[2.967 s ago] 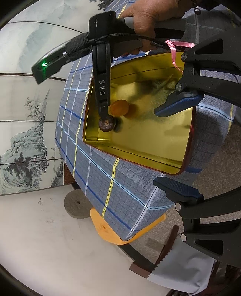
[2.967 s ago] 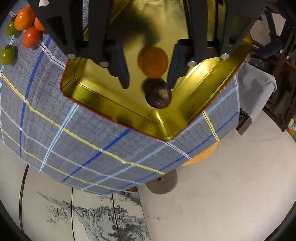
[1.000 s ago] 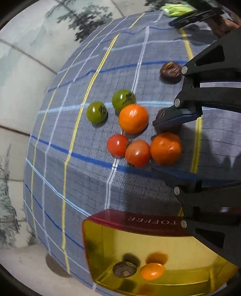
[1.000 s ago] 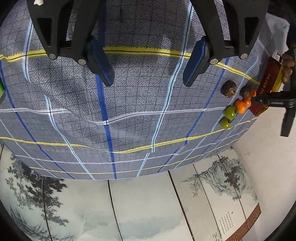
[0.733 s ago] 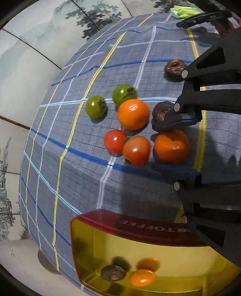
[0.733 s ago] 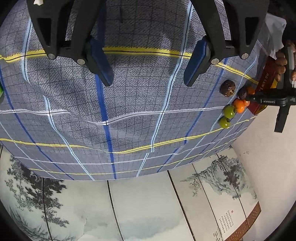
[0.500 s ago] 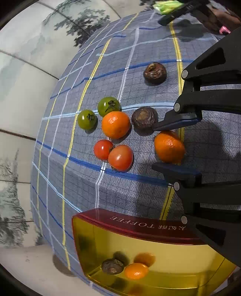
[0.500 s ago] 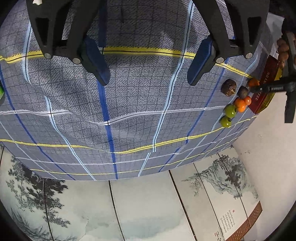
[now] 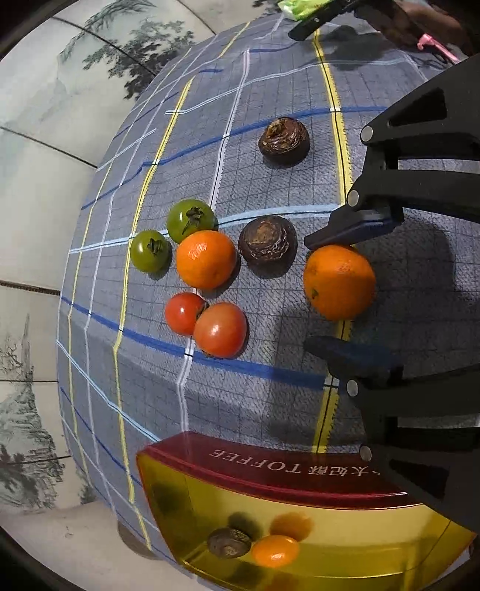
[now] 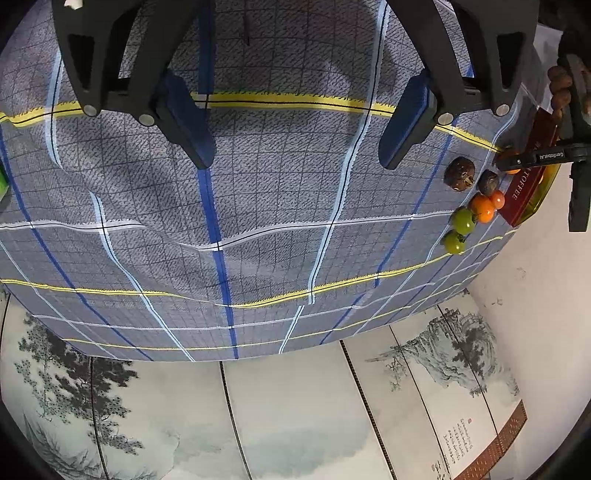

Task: Organize fruits
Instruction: 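Carry the tangerine with the left gripper into the tin and release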

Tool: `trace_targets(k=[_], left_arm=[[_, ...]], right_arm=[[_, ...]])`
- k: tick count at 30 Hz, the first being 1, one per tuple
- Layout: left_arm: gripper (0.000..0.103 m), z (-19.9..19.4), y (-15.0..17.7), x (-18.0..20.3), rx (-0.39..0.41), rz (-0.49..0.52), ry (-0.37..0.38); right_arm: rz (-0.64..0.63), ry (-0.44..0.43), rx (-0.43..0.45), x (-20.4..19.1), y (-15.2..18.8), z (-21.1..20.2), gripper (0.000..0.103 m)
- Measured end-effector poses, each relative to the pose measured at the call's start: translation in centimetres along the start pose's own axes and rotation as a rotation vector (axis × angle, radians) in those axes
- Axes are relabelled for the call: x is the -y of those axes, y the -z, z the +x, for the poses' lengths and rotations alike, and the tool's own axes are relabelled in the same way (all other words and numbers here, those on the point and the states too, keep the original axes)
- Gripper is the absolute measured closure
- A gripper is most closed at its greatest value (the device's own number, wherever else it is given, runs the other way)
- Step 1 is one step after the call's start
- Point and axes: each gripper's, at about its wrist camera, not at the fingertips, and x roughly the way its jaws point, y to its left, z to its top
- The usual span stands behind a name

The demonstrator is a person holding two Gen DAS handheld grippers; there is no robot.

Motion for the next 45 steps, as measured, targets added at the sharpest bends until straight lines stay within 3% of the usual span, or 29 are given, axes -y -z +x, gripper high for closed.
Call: trace_targets(k=[1,2,6,9,15,23,32,45], left_arm=[[0.066,0.1,0.1,0.2,0.004,0.012,0.004],[0.067,0.1,0.3,0.5,0.006,0.028,0.004],[0.068,-0.9,0.6,1.3,0.01,0.043,0.003],[0.068,-3.4,1.0,1.7,0.07,0.049,0.013],[0.068,-8.0,1.2,2.5,0.169,0.079,-0.035],[0.067,-11.1,1.9,1.2,0.22,0.081,-0.081],[0.067,-11.3,2.4,-3.0,0.218,0.016,-0.145],[0.067,-10.5,4.4,-13.2,0.193,-0.118,-0.301]], right_arm=[[0.001,0.0,0.001,0.0,0.0,0.0,0.014],[0.001,0.0,0.001,0.0,0.0,0.0,0.014],[0.005,0.002,0.0,0.0,0.0,0.1,0.014],[0.011,0.011,-0.013,0.1,0.0,0.4,0.014],[0.012,0.051,-0.056,0.1,-0.1,1.4,0.014],[-0.004,0.092,-0.087,-0.2,0.1,1.9,0.012],[-0.045,0.13,-0.115,-1.0,0.2,2.4,0.006],[-0.076,0.164,-0.134,-1.6,0.4,2.8,0.003]])
